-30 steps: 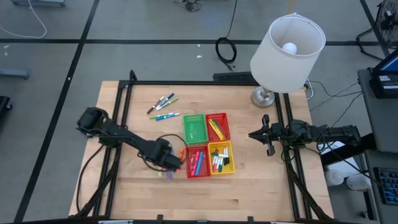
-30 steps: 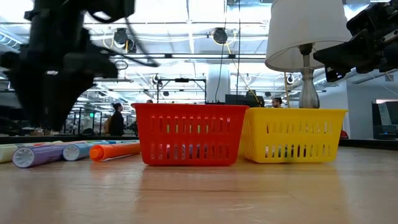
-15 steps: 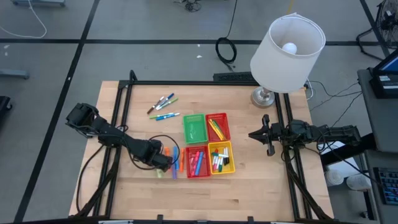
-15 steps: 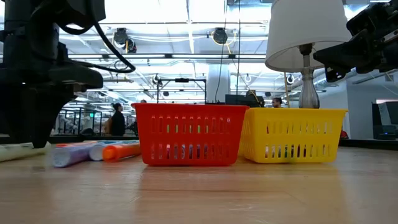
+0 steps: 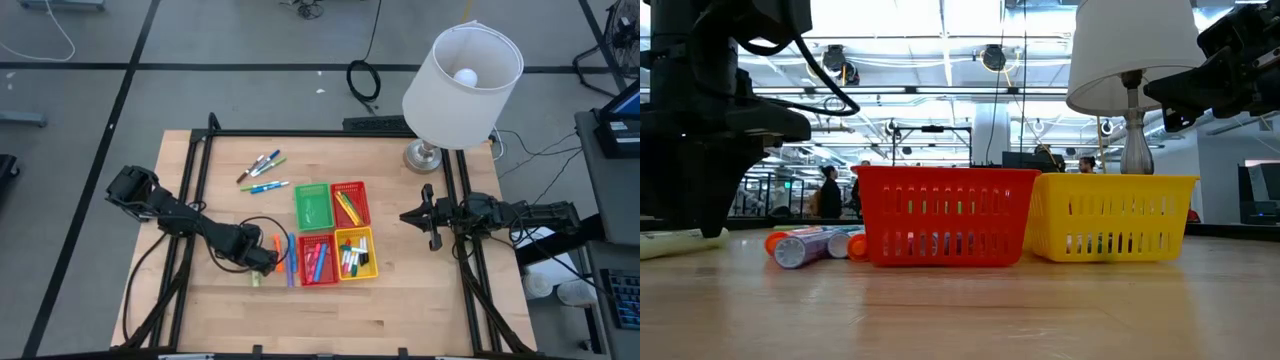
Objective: Pick & Place Markers
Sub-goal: Put the large green highlighter into the bottom red bin
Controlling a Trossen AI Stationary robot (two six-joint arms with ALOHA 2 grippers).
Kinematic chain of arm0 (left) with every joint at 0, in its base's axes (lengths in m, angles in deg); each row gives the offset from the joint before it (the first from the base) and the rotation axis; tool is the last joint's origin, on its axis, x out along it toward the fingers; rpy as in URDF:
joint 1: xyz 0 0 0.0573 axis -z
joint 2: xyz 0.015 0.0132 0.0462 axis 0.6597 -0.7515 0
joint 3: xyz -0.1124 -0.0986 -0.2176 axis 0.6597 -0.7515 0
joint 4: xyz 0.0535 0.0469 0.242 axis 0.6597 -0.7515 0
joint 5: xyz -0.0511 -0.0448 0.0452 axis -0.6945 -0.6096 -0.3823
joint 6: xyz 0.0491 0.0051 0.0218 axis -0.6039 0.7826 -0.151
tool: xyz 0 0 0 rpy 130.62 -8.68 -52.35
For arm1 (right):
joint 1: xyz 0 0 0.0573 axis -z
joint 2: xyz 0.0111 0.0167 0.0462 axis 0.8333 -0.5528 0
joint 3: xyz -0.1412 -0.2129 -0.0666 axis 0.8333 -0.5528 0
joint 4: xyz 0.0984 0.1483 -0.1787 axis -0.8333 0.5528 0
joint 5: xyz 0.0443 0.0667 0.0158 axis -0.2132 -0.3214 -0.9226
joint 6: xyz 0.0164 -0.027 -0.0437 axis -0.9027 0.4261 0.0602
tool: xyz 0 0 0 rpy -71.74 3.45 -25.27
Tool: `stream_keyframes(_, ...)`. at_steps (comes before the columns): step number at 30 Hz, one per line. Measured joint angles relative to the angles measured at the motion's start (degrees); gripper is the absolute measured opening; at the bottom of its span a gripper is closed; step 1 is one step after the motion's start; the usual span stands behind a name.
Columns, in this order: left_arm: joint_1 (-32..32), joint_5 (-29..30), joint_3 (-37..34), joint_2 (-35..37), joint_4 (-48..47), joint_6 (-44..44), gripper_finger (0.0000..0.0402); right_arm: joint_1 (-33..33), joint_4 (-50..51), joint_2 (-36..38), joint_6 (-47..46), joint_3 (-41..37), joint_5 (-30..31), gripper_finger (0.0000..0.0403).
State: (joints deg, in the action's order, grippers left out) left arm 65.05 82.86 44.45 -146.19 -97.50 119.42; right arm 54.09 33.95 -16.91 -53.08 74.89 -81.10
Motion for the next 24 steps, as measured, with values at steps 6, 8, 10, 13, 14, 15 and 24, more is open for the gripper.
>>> stream_keyframes(6, 0.1, -0.9, -1.1, -2.2, 0.8, 2.7, 0.0131, 0.0, 0.0, 0.0, 0.0, 0.0, 0.0, 0.0018)
stream_keyframes(8, 0.1, -1.4, -1.6, -3.1, 1.7, 2.8, 0.0131, 0.0, 0.0, 0.0, 0.0, 0.0, 0.0, 0.0018)
stream_keyframes(10, 0.1, -1.8, -2.1, -3.5, 2.2, 2.9, 0.0131, 0.0, 0.0, 0.0, 0.0, 0.0, 0.0, 0.0018)
stream_keyframes(13, 0.1, -1.8, -2.1, -3.6, 3.0, 2.8, 0.0131, 0.0, 0.0, 0.0, 0.0, 0.0, 0.0, 0.0018)
stream_keyframes(14, 0.1, -1.8, -2.2, -3.6, 3.5, 2.5, 0.0131, 0.0, 0.0, 0.0, 0.0, 0.0, 0.0, 0.0018)
stream_keyframes(15, 0.0, -1.9, -2.2, -3.6, 3.9, 2.4, 0.0131, 0.0, 0.0, 0.0, 0.0, 0.0, 0.0, 0.0018)
stream_keyframes(24, 0.2, -5.7, -2.4, -3.3, 3.9, 1.0, 0.0131, 0.0, 0.0, 0.0, 0.0, 0.0, 0.0, 0.0018)
